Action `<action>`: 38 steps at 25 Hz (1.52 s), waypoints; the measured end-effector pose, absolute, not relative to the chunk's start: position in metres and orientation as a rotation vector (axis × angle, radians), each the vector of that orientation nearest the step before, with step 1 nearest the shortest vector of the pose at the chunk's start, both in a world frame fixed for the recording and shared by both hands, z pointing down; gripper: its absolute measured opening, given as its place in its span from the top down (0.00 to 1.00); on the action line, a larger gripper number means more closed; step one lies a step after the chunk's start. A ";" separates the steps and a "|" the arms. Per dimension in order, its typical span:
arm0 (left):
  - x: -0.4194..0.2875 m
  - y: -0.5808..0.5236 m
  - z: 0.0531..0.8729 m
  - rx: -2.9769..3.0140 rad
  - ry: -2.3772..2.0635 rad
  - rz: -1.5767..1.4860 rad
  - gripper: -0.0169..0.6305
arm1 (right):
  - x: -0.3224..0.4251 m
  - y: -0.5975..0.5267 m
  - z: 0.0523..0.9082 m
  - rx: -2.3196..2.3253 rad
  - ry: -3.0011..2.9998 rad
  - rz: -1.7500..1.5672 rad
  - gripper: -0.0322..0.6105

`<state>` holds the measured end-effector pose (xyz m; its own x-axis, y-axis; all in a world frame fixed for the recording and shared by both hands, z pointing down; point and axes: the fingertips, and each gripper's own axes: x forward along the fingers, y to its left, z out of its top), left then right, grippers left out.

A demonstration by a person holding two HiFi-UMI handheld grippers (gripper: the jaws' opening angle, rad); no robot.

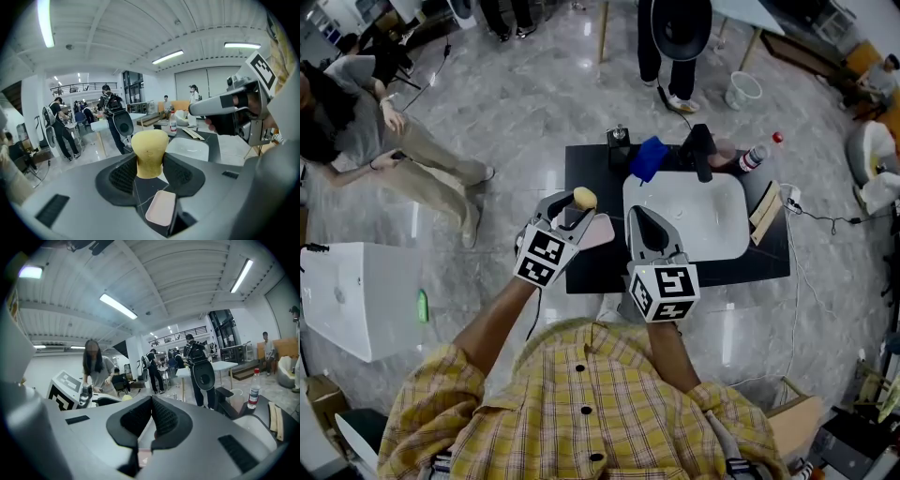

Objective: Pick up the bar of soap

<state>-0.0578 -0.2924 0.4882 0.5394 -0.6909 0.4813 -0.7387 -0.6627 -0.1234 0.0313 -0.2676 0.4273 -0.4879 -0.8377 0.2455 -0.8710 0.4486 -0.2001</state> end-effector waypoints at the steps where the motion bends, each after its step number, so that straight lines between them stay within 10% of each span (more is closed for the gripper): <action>1: -0.059 -0.292 0.481 2.682 -1.266 0.740 0.70 | 0.030 -0.267 0.427 1.524 -2.580 0.452 0.92; 38: -0.096 -0.259 0.345 2.583 -1.848 0.020 0.70 | -0.009 -0.243 0.376 1.547 -2.651 0.197 0.92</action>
<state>-0.0962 -0.2587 0.3453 0.3231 -0.9463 -0.0095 -0.9459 -0.3226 -0.0349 -0.0090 -0.2435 0.3761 -0.4921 -0.8620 0.1212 -0.8705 0.4861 -0.0773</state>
